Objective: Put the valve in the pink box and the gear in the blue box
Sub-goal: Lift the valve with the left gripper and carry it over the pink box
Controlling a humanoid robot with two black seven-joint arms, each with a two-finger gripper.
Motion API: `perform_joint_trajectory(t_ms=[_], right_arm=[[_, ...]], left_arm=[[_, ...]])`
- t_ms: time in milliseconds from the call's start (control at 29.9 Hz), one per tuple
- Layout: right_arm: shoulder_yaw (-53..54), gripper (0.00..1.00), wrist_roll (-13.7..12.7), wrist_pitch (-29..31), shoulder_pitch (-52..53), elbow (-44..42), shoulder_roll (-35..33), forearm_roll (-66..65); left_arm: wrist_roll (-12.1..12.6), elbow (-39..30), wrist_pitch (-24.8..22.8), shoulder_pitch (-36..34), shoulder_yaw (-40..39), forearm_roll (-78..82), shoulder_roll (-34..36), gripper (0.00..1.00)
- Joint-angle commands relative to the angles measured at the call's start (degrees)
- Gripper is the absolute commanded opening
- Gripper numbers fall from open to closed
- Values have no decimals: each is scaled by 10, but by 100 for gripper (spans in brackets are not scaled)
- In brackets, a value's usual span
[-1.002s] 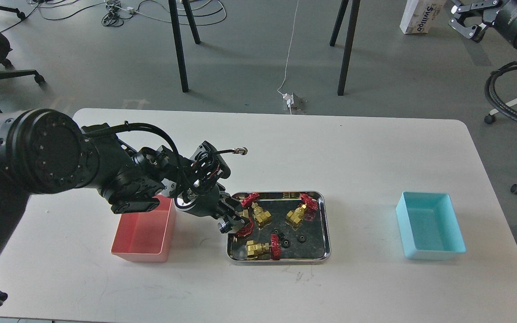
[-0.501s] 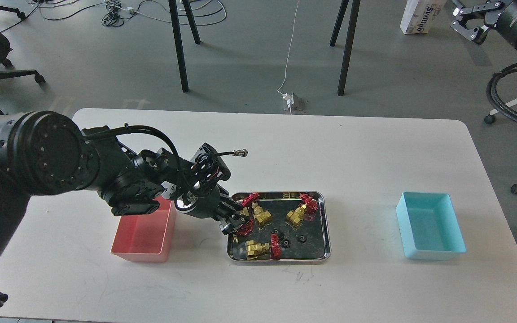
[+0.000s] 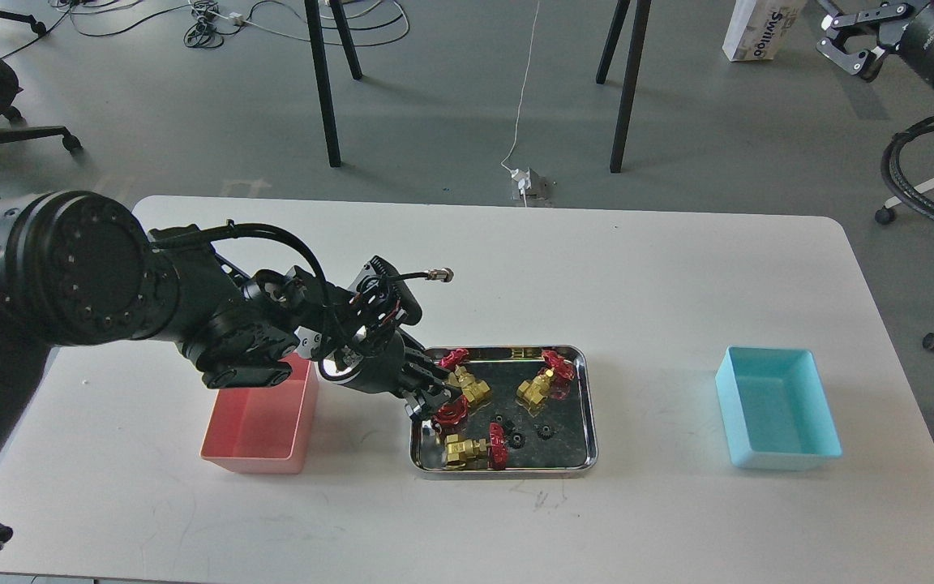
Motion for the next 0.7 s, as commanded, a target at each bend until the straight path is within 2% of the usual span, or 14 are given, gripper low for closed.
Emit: perform_joint_trajectory(t_ms=[0, 301, 468, 668], right_arm=[[0, 100, 0, -1, 0, 1, 4, 0], [6, 100, 0, -14, 13, 3, 17, 0], [3, 100, 0, -72, 53, 9, 34, 1], [3, 100, 1, -74, 64, 9, 39, 0]], left_arm=[[0, -46, 1, -38, -15, 2, 17, 12], [0, -146, 14, -112, -29, 19, 136, 11], [0, -222, 36, -152, -29, 67, 248, 12], [0, -243, 37, -157, -26, 149, 380, 12]])
